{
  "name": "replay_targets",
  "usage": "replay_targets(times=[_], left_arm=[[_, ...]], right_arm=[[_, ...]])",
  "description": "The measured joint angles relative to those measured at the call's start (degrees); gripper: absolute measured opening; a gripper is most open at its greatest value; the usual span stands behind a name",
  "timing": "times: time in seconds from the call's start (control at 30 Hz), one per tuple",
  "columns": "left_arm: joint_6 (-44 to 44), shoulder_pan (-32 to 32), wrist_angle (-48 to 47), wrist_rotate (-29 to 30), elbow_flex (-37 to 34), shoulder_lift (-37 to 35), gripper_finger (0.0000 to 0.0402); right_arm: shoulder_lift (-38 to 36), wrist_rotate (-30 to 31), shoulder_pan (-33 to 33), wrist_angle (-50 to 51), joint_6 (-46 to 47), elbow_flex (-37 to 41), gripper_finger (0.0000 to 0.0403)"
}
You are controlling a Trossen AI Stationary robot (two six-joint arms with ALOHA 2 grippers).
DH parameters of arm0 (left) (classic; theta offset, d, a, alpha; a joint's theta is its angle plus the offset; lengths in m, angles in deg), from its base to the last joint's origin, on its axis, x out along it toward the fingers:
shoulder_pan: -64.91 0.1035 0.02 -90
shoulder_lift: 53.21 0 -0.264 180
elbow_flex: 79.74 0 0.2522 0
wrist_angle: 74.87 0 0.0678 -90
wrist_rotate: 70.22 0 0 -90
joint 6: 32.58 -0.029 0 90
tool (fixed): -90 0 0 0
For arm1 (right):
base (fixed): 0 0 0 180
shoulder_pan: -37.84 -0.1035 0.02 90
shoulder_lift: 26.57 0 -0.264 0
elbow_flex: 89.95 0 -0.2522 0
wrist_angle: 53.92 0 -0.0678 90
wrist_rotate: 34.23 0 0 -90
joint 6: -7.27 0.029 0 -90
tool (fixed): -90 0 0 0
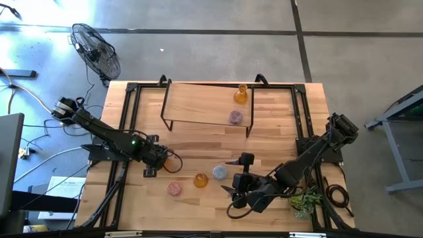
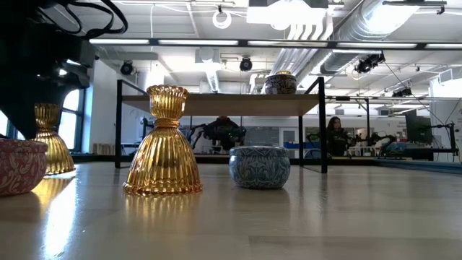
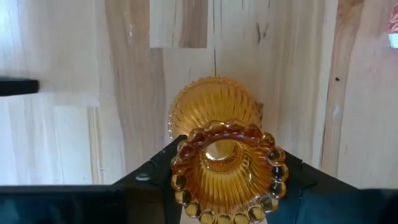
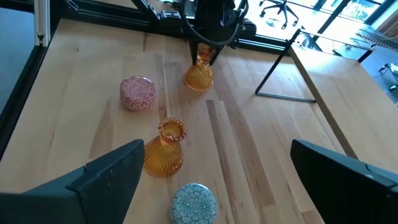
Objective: Pick & Place candle stick holders
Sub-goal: Put the left yellow candle holder on the shelf aligned with the yellow candle holder
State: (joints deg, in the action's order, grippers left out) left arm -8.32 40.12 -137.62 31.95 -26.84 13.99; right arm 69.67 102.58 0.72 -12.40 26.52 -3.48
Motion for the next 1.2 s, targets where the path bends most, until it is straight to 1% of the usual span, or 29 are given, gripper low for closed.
replay_targets(times=[0.2,0.3,0.43,0.53,0.73,0.83,1.0,1.1,1.2], left_arm=[[0.01,0.0,0.13,0.89,0.0,0.02,0.0149],[0.34,0.0,1.7,1.21,-0.04,0.1,0.0149],[1.58,0.02,2.98,-2.37,1.59,0.15,0.0149],[1.65,-0.02,1.1,-3.1,4.51,0.15,0.0149],[1.68,-0.02,-6.83,-3.07,14.05,0.13,0.0149],[0.05,-0.02,-10.11,-2.41,19.87,0.13,0.0149],[-2.65,0.0,-16.6,2.11,29.57,0.13,0.0149],[-5.39,0.09,-20.04,3.9,35.05,0.09,0.0149],[-7.95,0.06,-21.86,7.5,40.17,0.11,0.0149]], right_arm=[[0.0,0.2,0.0,0.03,0.0,0.0,0.0398],[0.0,0.2,0.0,0.32,0.0,0.0,0.0398],[0.0,0.3,0.0,0.31,-0.22,0.0,0.0398],[0.0,1.04,0.0,0.29,-0.24,0.0,0.0398],[0.0,1.71,-0.45,-0.03,-1.59,0.0,0.0398],[0.0,2.98,-1.37,-1.2,-2.98,0.0,0.0398],[0.0,5.67,-3.45,-4.28,-6.51,0.01,0.0398],[0.0,6.23,-4.52,-5.04,-6.87,0.0,0.0398],[0.0,6.4,-5.32,-5.06,-6.4,0.02,0.0398]])
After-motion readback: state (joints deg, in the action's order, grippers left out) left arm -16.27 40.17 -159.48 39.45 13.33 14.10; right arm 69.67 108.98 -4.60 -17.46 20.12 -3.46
